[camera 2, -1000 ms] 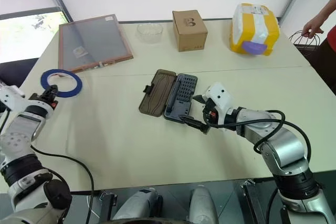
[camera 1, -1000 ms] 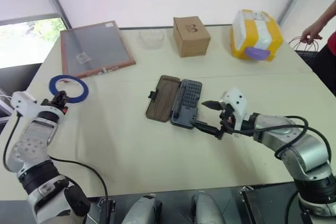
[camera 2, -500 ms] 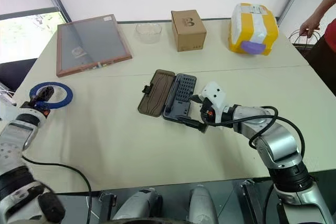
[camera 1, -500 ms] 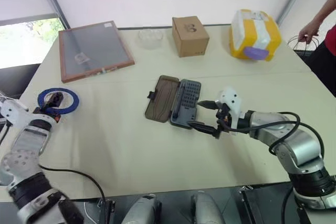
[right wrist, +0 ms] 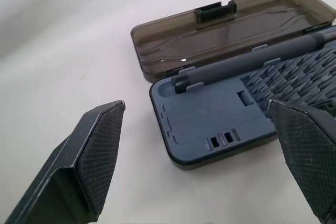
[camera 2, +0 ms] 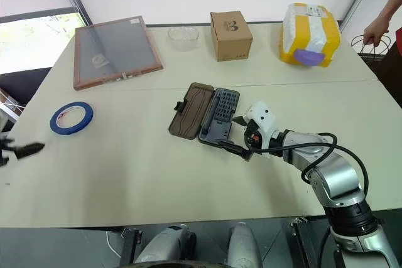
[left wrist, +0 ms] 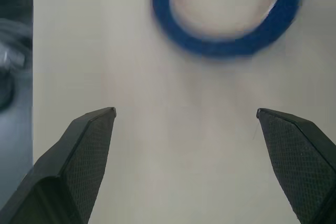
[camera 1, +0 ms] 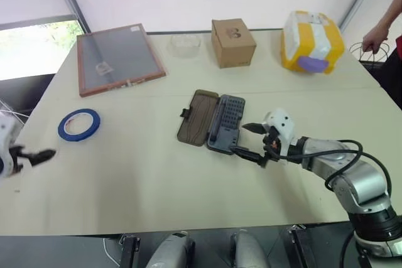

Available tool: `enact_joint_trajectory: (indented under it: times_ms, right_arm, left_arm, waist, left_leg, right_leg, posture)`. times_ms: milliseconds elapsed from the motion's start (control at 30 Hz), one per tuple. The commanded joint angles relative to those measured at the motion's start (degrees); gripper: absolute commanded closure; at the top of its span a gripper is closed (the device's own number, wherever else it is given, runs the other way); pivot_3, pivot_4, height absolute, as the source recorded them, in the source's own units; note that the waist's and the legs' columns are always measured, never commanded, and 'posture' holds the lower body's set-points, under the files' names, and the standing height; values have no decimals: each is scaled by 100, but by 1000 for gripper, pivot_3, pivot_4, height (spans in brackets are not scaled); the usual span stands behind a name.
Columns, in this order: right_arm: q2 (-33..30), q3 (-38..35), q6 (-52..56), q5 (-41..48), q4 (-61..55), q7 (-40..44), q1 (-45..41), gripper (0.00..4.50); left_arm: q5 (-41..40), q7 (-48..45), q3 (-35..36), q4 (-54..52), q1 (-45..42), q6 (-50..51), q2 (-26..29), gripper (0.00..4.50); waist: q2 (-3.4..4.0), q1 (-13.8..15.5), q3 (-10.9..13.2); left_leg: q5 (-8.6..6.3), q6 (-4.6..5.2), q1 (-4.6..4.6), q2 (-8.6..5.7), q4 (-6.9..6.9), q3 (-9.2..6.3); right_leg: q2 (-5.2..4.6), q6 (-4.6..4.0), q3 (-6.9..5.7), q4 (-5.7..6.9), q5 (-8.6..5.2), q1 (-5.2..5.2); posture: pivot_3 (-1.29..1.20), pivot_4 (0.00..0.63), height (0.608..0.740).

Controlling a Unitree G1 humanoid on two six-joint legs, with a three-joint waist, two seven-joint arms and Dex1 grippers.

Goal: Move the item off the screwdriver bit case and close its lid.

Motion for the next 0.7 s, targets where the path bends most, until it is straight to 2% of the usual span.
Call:
enact_joint_trajectory:
  times_ms: [33, 133, 200, 267, 500, 600, 700]
  right_arm:
    - [-243, -403, 42, 49, -150, 36, -65, 0]
    - [-486, -603, 173, 137, -247, 112, -79, 0]
    - [-680, -747, 302, 169, -425, 123, -12, 0]
    - [-803, -933, 429, 215, -631, 56, 93, 0]
    - [-640, -1541, 831, 490, -1441, -472, 624, 0]
    - [-511, -1484, 817, 440, -1547, -648, 827, 0]
    - [-405, -1472, 784, 431, -1609, -781, 939, 0]
  left_arm:
    - [-51, -545, -576, -77, -1395, -133, -233, 25]
    - [314, -551, -1473, 99, -2681, -18, -1010, 25]
    - [638, -428, -2084, 130, -3218, 31, -1659, 25]
    - [798, -115, -2358, 107, -3441, 221, -2298, 25]
    - [1308, 1196, -2739, -624, -2936, 734, -3864, 25]
    - [1486, 1505, -2861, -888, -2723, 914, -4187, 25]
    - [1782, 1720, -3078, -1056, -2535, 962, -4265, 25]
  waist:
    - [-1, 8, 1]
    - [1, -30, 0]
    - [3, -41, 0]
    - [2, -80, 0]
    - [-10, -310, 6]
    - [-10, -292, 6]
    - [-10, -279, 6]
  left_leg:
    - [0, 0, -5, -1, 1, -6]
    - [1, 1, -4, -5, 5, -5]
    - [1, 1, -2, -3, 5, 1]
    - [1, 1, -5, -2, 6, 1]
    - [1, 2, -11, 6, -8, 1]
    - [1, 2, -9, 7, -7, 4]
    - [1, 2, -9, 5, 1, 3]
  right_leg:
    - [0, 1, -5, 0, 1, 2]
    - [-5, 2, -10, 5, 2, 16]
    - [-8, 3, -12, 8, 2, 15]
    - [-6, 4, -14, 6, 2, 14]
    - [-6, 5, -11, 6, 3, -1]
    - [-5, 5, -10, 4, 3, 1]
    - [-4, 5, -9, 4, 3, 4]
  posture:
    - [0, 150, 740]
    - [0, 150, 740]
    - [0, 150, 740]
    - [0, 150, 740]
    - [0, 150, 740]
    - [0, 150, 740]
    - [0, 150, 740]
